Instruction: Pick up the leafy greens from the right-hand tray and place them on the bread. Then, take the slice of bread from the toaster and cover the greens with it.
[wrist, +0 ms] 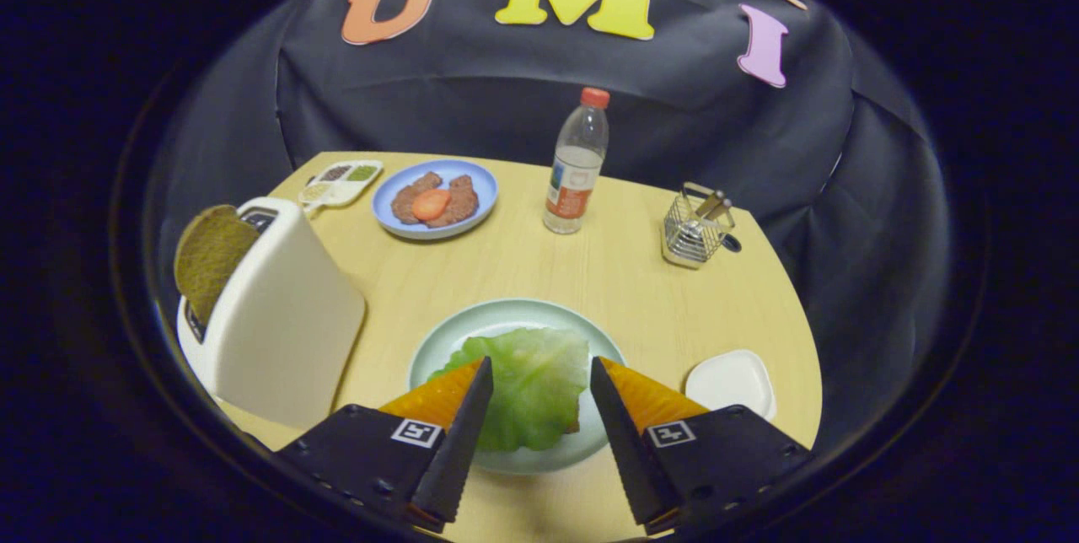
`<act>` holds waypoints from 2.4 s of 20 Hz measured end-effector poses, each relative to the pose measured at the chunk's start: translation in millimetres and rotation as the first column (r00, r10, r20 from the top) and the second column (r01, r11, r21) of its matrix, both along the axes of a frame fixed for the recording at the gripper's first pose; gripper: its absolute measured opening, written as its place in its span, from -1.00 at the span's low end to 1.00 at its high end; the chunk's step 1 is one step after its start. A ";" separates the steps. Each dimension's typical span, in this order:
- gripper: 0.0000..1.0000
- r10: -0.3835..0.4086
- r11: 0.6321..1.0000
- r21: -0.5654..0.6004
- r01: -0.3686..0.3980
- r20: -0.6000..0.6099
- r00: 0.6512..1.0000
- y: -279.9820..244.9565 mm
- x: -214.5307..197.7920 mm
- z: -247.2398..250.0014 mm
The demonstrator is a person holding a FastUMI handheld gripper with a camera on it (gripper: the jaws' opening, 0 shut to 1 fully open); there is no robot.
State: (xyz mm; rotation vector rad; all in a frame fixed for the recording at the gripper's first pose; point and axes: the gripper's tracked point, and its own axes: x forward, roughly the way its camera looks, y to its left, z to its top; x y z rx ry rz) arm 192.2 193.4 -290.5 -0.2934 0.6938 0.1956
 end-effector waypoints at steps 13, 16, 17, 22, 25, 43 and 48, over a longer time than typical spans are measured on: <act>0.93 0.129 0.980 0.141 -0.140 0.085 0.988 124.0 -77.0 100.1; 0.92 0.156 0.975 0.150 -0.167 0.080 0.984 159.3 -79.0 97.8; 0.92 0.163 0.973 0.156 -0.172 0.072 0.984 171.4 -79.6 95.3; 0.92 0.142 0.980 0.140 -0.141 0.002 0.990 210.6 -72.1 65.1; 0.86 0.086 0.986 0.145 -0.079 -0.047 0.995 223.9 -65.3 47.6; -0.80 -0.014 0.997 0.079 0.020 -0.083 0.996 223.3 -60.7 56.8; -0.79 0.015 0.981 0.192 -0.005 -0.050 0.999 220.9 -73.5 113.1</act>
